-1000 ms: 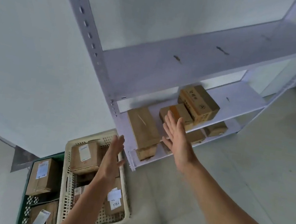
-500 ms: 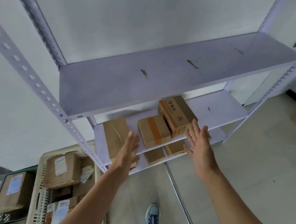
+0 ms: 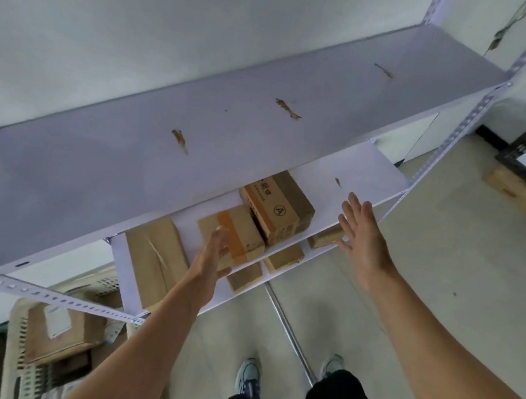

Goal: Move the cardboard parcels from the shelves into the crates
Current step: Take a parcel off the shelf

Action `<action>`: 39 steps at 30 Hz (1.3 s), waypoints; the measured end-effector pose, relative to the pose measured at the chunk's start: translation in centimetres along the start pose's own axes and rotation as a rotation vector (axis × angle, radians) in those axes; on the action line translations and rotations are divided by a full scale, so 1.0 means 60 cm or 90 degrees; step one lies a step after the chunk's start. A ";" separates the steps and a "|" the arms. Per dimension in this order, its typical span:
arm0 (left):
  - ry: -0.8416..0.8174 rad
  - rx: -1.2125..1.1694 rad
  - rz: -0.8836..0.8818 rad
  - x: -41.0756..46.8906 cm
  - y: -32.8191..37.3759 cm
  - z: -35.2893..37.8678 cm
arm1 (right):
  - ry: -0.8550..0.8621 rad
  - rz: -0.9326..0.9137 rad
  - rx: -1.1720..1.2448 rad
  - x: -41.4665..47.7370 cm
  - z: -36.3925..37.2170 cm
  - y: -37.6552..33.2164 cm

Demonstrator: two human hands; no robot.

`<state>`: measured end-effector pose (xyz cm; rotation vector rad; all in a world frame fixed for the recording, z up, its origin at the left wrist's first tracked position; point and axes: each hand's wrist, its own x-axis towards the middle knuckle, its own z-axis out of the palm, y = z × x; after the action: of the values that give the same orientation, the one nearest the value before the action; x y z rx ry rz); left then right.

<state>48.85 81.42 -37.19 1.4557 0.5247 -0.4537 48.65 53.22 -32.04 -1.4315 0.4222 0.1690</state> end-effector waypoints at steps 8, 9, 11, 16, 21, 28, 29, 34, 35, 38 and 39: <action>0.070 0.019 -0.067 0.094 -0.004 0.078 | -0.066 0.062 -0.018 0.149 -0.067 0.024; 0.090 0.015 -0.083 0.107 -0.001 0.092 | -0.080 0.077 -0.025 0.171 -0.079 0.026; 0.116 0.022 -0.104 0.133 0.000 0.125 | -0.110 0.102 -0.047 0.215 -0.104 0.032; 0.165 0.004 -0.128 0.207 0.004 0.199 | -0.189 0.145 -0.116 0.352 -0.144 0.060; 0.183 0.008 -0.130 0.289 0.017 0.227 | -0.229 0.163 -0.176 0.477 -0.127 0.093; 0.241 -0.007 -0.122 0.424 -0.002 0.212 | -0.259 0.179 -0.264 0.604 -0.048 0.148; 0.239 -0.010 -0.123 0.439 -0.006 0.214 | -0.263 0.189 -0.275 0.615 -0.040 0.153; 0.214 -0.035 -0.098 0.510 -0.029 0.215 | -0.261 0.236 -0.271 0.664 -0.005 0.178; 0.211 -0.037 -0.101 0.516 -0.034 0.214 | -0.269 0.251 -0.279 0.667 -0.002 0.183; 0.203 -0.067 -0.107 0.526 -0.046 0.214 | -0.286 0.270 -0.295 0.672 0.003 0.195; 0.203 -0.077 -0.104 0.528 -0.050 0.214 | -0.280 0.266 -0.287 0.674 0.002 0.196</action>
<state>73.42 69.18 -57.79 1.3806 0.9155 -0.3114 81.39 49.45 -58.26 -1.6721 0.3234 0.9485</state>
